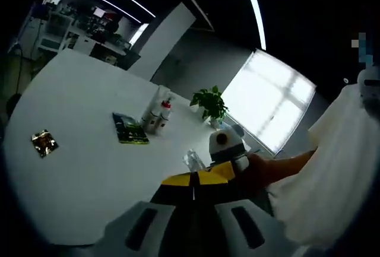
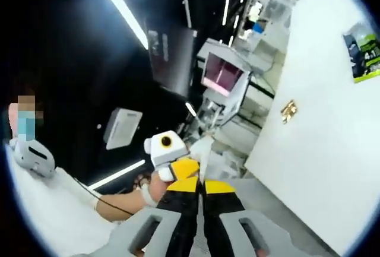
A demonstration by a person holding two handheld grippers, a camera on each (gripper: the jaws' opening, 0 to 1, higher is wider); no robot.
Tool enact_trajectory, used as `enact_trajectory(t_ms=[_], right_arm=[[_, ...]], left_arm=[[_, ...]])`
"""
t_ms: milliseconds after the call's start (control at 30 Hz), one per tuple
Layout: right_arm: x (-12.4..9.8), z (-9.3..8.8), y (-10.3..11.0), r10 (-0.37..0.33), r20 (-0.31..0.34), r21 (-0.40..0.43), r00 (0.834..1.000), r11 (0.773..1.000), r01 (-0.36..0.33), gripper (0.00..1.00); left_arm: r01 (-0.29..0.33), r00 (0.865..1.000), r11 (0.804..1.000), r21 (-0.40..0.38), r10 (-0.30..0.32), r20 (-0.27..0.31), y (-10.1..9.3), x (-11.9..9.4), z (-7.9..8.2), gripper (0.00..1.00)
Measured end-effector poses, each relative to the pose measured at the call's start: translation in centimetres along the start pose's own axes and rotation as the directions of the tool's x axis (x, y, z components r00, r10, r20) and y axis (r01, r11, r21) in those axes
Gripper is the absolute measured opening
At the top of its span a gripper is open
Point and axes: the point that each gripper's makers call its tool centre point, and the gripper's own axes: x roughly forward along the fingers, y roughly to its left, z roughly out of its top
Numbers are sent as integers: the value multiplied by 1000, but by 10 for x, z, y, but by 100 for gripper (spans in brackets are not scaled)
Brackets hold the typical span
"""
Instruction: Arrange the skincare products in the storage area until every visible bottle or jar stands upright without overlapping.
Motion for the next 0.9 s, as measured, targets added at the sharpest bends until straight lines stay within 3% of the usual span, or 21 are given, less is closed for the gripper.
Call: enact_trajectory(t_ms=[133,200,367,500,633,900], right_arm=[[-2,1,-6,-49,3,-3,999,999,49,0],[-5,0,-14,-89,-4,-5,996,996,89,0],[-4,3,-12,-71,-4,9,997,997,71,0],[2,7,-15,-56,-13,21,998,998,57,0],[3,6,-12,-44,-54,6,998,999,44,3],[1,8,-15,-48,-96,-18,994,999,47,0]], left_arm=[[-21,1000,999,49,22,-13,2,2,-4,0],[-31,998,995,92,36,-58,2,5,-13,0],[-30,997,995,100,37,-72,2,5,-16,6],[-33,996,994,103,40,-74,2,3,-16,0],[-54,997,997,59,58,-59,5,2,-13,0],[-51,997,999,-2,51,-59,6,2,-11,0]])
